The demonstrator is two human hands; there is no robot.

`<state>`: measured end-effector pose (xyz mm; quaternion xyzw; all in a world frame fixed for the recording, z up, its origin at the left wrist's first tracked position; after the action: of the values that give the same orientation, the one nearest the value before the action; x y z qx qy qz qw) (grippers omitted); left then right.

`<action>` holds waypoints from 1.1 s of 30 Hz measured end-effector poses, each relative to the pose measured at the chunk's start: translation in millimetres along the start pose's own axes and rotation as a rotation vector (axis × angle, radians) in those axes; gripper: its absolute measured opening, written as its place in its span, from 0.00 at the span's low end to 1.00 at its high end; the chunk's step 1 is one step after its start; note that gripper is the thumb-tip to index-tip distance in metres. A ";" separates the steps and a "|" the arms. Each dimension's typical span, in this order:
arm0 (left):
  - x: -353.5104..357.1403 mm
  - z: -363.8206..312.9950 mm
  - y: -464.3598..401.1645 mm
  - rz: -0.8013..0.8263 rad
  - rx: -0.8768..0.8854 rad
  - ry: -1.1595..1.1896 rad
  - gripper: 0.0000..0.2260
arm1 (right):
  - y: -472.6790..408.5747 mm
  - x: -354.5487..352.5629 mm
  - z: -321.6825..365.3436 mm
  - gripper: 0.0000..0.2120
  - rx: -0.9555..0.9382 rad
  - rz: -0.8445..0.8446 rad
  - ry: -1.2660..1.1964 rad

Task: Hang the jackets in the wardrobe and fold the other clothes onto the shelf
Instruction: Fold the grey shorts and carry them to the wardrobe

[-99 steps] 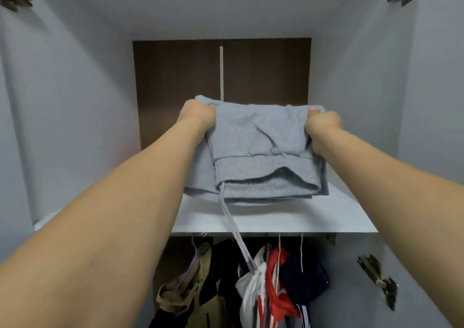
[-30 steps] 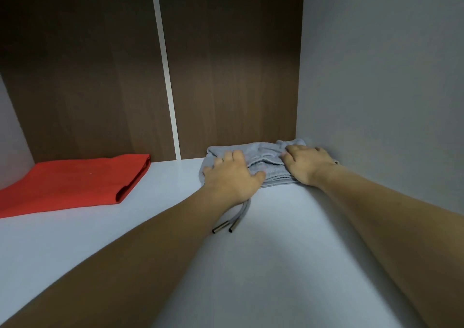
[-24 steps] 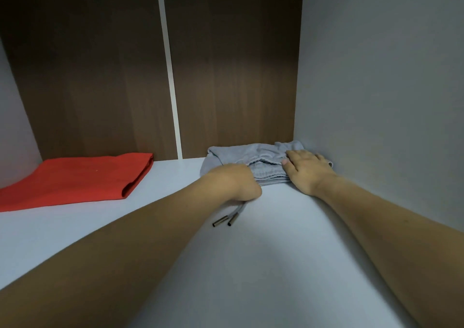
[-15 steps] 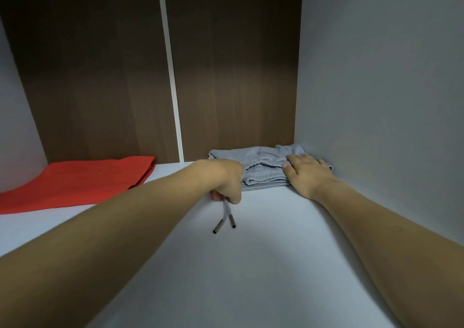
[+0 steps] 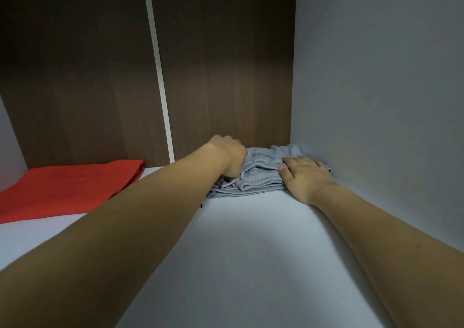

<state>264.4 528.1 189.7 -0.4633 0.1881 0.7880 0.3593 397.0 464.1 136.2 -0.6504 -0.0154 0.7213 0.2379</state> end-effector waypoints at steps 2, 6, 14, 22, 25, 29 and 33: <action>14.0 6.5 6.5 0.157 -0.069 0.342 0.18 | -0.7 0.4 -0.7 0.26 0.003 0.005 -0.005; 29.4 6.7 34.6 0.431 -0.081 0.614 0.23 | -1.4 0.7 -0.3 0.26 0.006 0.015 -0.006; 26.7 4.0 50.8 0.099 -0.086 0.535 0.06 | 2.4 -1.3 0.4 0.27 0.020 0.025 0.002; 32.1 39.4 83.2 0.153 -0.280 1.342 0.10 | 3.9 -2.1 1.3 0.27 0.023 0.041 0.018; 30.7 65.7 88.1 0.295 -0.332 1.128 0.12 | 5.0 -3.6 2.0 0.27 0.026 0.041 0.022; -27.1 78.4 43.8 -0.134 -0.231 0.655 0.09 | 5.0 -3.2 2.3 0.26 0.019 0.040 0.015; -4.1 29.0 4.5 -0.204 -0.095 0.503 0.11 | 1.9 -0.2 0.7 0.27 0.009 0.028 0.013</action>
<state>245.0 541.7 207.6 -0.6771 0.1865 0.6160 0.3567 395.7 462.5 135.9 -0.6540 -0.0017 0.7204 0.2308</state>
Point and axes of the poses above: each hand's wrist, its own y-axis away from the middle knuckle, its own x-axis out of the palm, z = x × y, the point moved 10 cm from there along -y, towards the middle knuckle, and after that the axes turned 3 degrees about x, right-handed, at the moved point
